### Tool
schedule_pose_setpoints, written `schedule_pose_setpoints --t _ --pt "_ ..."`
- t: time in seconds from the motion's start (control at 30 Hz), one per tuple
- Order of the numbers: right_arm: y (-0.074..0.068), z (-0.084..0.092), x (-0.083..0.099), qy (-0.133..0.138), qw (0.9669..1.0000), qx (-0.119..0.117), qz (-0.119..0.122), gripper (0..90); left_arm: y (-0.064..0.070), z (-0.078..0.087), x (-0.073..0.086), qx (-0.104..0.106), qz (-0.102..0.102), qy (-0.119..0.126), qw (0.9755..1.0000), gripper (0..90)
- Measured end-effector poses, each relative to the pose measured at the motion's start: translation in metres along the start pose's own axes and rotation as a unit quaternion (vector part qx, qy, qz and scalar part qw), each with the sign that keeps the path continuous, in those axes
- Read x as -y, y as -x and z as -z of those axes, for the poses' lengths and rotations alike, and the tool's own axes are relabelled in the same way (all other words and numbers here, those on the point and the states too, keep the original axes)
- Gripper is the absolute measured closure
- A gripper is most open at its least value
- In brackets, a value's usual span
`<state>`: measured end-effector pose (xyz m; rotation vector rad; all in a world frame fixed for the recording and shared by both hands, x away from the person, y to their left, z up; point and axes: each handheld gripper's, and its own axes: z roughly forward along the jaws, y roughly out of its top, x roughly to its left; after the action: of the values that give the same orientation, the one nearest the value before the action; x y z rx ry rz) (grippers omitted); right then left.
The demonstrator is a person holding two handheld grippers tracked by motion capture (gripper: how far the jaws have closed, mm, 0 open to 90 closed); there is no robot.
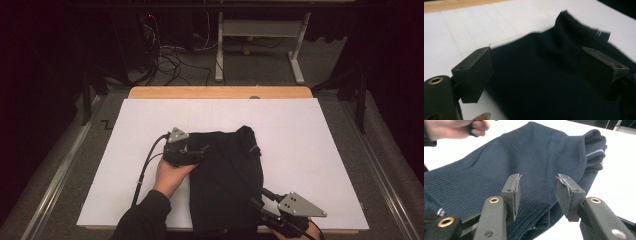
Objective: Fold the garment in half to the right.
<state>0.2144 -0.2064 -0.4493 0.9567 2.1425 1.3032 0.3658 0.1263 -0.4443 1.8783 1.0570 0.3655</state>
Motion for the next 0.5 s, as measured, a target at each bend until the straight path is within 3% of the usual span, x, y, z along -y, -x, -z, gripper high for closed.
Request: schedule_pose_setpoints --t 0.27,0.37,0.5 --pt "0.006 -0.005 0.004 -0.004 1.0 0.007 -0.001 52.5 -0.023 0.041 0.037 -0.012 0.002 -0.004 0.9999 6.1" --pt "0.011 -0.007 0.004 -0.001 0.9999 0.01 -0.01 48.2 -0.032 0.058 0.049 -0.008 0.005 -0.008 0.9999 0.0" --pt "0.021 -0.009 0.003 0.01 0.9995 0.013 -0.028 40.1 -0.043 0.077 0.065 -0.013 0.002 0.0 0.9999 0.0"
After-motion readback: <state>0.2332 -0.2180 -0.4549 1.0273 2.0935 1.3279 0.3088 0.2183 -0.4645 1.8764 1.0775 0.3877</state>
